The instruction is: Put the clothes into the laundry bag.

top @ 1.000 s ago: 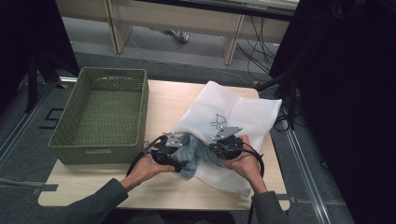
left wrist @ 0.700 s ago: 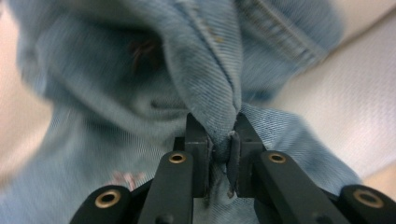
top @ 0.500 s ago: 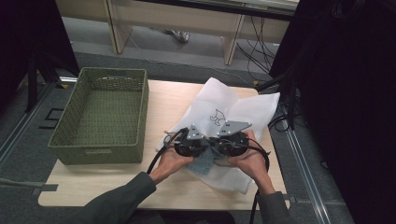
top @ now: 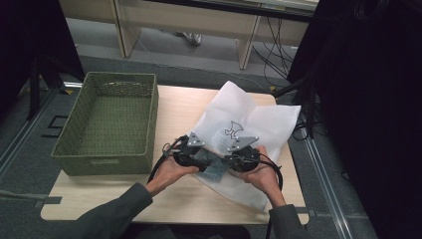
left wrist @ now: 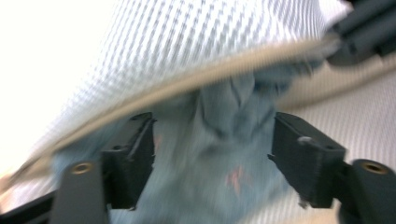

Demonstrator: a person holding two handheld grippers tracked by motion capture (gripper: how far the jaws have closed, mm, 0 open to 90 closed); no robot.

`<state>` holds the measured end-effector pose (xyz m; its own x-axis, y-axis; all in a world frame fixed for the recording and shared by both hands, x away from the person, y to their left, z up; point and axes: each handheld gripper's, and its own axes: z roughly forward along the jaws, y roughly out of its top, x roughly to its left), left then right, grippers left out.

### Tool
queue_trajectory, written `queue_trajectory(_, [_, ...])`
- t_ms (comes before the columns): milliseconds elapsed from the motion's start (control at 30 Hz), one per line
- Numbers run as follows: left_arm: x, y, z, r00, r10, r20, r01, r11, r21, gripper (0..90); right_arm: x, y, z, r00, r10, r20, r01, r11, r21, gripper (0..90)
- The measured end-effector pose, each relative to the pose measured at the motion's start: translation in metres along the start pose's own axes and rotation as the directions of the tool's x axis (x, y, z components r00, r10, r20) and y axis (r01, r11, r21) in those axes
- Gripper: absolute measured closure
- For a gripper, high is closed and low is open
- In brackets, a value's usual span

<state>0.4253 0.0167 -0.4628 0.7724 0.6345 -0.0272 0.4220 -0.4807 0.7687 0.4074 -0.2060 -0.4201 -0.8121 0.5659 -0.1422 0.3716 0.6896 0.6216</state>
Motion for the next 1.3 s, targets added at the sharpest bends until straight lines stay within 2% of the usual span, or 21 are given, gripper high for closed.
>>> queue_trajectory(67, [0.003,-0.01,-0.006,0.9998,-0.014,-0.017,0.014,0.9994,0.032,26.4,0.002,-0.001,0.0,0.9999,-0.015,-0.001,0.015,0.9999,0.001,88.2])
queue_trajectory(267, [0.007,-0.033,-0.007,0.9977,0.004,-0.068,0.002,0.996,0.089,18.8,0.011,-0.008,-0.008,0.9992,-0.039,-0.002,0.039,0.9992,-0.004,88.2])
queue_trajectory(333, [0.007,-0.036,-0.007,0.9937,0.036,-0.106,-0.026,0.9952,0.094,16.4,0.011,-0.012,-0.013,0.9996,-0.028,-0.004,0.028,0.9996,-0.007,88.2])
queue_trajectory(367, [0.007,-0.036,-0.008,0.9916,0.078,-0.104,-0.067,0.9925,0.103,16.1,0.011,-0.014,-0.015,0.9996,-0.026,-0.012,0.026,0.9996,-0.008,88.2])
queue_trajectory(433, [0.009,-0.035,-0.005,0.9921,0.058,-0.111,-0.048,0.9945,0.093,16.0,0.011,-0.018,-0.019,0.9998,-0.016,-0.015,0.016,0.9997,-0.017,88.2])
queue_trajectory(467, [0.011,-0.034,-0.002,0.9909,0.084,-0.106,-0.074,0.9928,0.094,15.8,0.01,-0.019,-0.02,0.9997,-0.024,-0.005,0.024,0.9996,-0.017,88.2])
queue_trajectory(500, [0.011,-0.033,0.002,0.9925,0.07,-0.1,-0.06,0.9933,0.098,15.8,0.011,-0.02,-0.02,0.9999,-0.01,-0.013,0.01,0.9998,-0.016,88.2])
queue_trajectory(533, [0.011,-0.033,0.007,0.9958,0.023,-0.088,-0.014,0.9946,0.102,15.8,0.011,-0.021,-0.019,0.9998,-0.013,-0.018,0.013,0.9998,-0.014,88.2])
queue_trajectory(633, [0.006,-0.03,0.02,0.9991,0.033,-0.027,-0.03,0.9957,0.088,44.3,0.01,-0.019,-0.018,0.9997,-0.017,-0.019,0.017,0.9999,-0.002,88.2])
queue_trajectory(700, [-0.005,-0.026,0.027,0.9964,0.07,0.048,-0.074,0.9927,0.095,52.7,0.01,-0.019,-0.016,0.9993,-0.028,-0.024,0.028,0.9994,-0.019,88.2])
queue_trajectory(733, [-0.009,-0.024,0.03,0.9929,0.1,0.063,-0.106,0.9897,0.096,57.7,0.009,-0.019,-0.016,0.9993,-0.025,-0.028,0.025,0.9995,-0.019,88.2])
queue_trajectory(833, [-0.018,-0.018,0.037,0.9915,0.108,0.073,-0.113,0.991,0.072,74.8,0.01,-0.02,-0.016,0.9999,-0.012,-0.012,0.012,0.9999,-0.01,88.2])
queue_trajectory(900, [-0.021,-0.015,0.041,0.9914,0.104,0.08,-0.108,0.9926,0.055,80.0,0.008,-0.02,-0.017,0.9998,-0.008,-0.02,0.008,0.9999,-0.009,88.2])
queue_trajectory(967, [-0.024,-0.015,0.042,0.9886,0.105,0.108,-0.111,0.9925,0.052,78.8,0.007,-0.021,-0.019,1.0,-0.001,-0.001,0.001,1.0,-0.007,88.2])
queue_trajectory(1000, [-0.025,-0.015,0.041,0.9858,0.114,0.123,-0.122,0.991,0.056,75.2,0.005,-0.021,-0.018,0.9997,-0.008,-0.024,0.007,0.9998,-0.017,88.2])
queue_trajectory(1067, [-0.028,-0.016,0.038,0.9807,0.087,0.175,-0.103,0.9909,0.086,58.8,0.004,-0.022,-0.019,1.0,0.0,-0.007,0.0,0.9998,-0.02,88.2])
queue_trajectory(1133, [-0.032,-0.018,0.035,0.9761,0.073,0.204,-0.091,0.9928,0.079,38.5,0.004,-0.023,-0.019,1.0,0.001,-0.006,-0.001,0.9998,-0.019,88.1])
queue_trajectory(1167, [-0.033,-0.019,0.034,0.9736,0.101,0.205,-0.12,0.9892,0.083,32.6,0.004,-0.022,-0.019,1.0,0.0,-0.007,0.0,0.9998,-0.019,88.0])
queue_trajectory(1233, [-0.036,-0.02,0.035,0.9649,0.185,0.187,-0.204,0.9744,0.093,31.2,0.005,-0.022,-0.018,1.0,0.002,-0.007,-0.003,0.9998,-0.02,88.0])
queue_trajectory(1267, [-0.04,-0.022,0.038,0.9709,0.18,0.159,-0.194,0.9777,0.08,33.3,0.005,-0.022,-0.018,1.0,0.002,-0.005,-0.002,0.9999,-0.017,88.0])
queue_trajectory(1300, [-0.04,-0.02,0.04,0.9676,0.226,0.112,-0.236,0.9682,0.082,45.3,0.006,-0.021,-0.018,1.0,-0.001,-0.007,0.001,0.9999,-0.017,87.9])
